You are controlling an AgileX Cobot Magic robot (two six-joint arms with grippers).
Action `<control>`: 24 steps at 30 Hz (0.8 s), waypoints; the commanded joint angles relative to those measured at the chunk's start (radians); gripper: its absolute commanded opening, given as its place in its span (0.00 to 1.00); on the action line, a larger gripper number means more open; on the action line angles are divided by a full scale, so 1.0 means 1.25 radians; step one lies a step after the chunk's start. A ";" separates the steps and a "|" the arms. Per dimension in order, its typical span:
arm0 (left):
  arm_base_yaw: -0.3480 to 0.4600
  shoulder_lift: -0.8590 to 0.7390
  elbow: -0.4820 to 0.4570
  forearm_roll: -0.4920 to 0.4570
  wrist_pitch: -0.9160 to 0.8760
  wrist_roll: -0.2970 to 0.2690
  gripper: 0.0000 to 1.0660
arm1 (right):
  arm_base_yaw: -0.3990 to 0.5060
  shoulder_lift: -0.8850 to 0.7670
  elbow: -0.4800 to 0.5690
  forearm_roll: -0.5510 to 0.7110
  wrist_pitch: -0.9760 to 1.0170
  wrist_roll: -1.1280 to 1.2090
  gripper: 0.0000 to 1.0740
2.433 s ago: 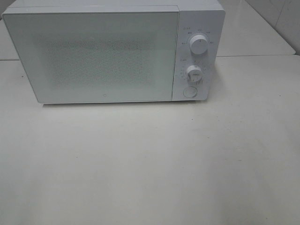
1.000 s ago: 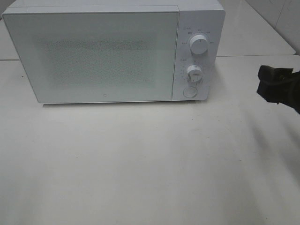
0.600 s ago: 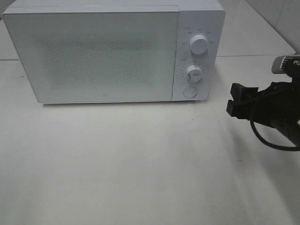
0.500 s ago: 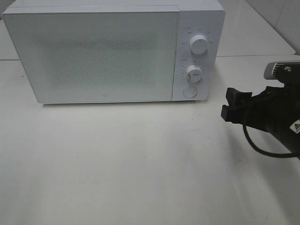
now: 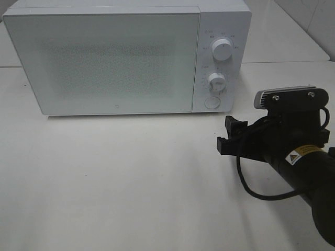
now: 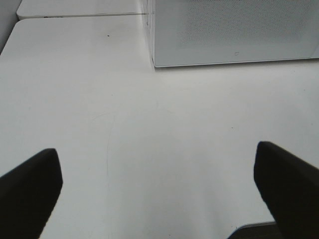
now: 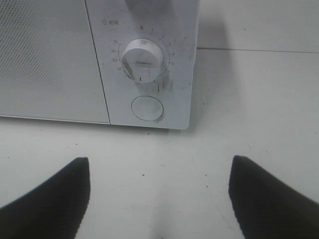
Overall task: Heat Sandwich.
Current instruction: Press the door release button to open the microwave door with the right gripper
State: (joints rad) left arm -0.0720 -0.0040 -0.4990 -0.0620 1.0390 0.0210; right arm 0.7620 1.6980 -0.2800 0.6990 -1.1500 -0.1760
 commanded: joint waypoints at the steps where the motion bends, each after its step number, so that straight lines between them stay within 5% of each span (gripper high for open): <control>1: 0.002 -0.018 0.002 -0.007 -0.002 -0.004 0.95 | 0.007 0.004 -0.011 0.005 -0.012 -0.006 0.70; 11: 0.002 -0.018 0.002 -0.007 -0.002 -0.004 0.95 | 0.007 0.005 -0.011 0.005 -0.012 0.047 0.70; 24: 0.002 -0.018 0.002 -0.007 -0.002 -0.004 0.95 | 0.007 0.005 -0.011 0.004 -0.013 0.558 0.70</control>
State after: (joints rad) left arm -0.0720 -0.0040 -0.4990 -0.0620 1.0390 0.0210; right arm 0.7680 1.7050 -0.2860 0.7070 -1.1570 0.3960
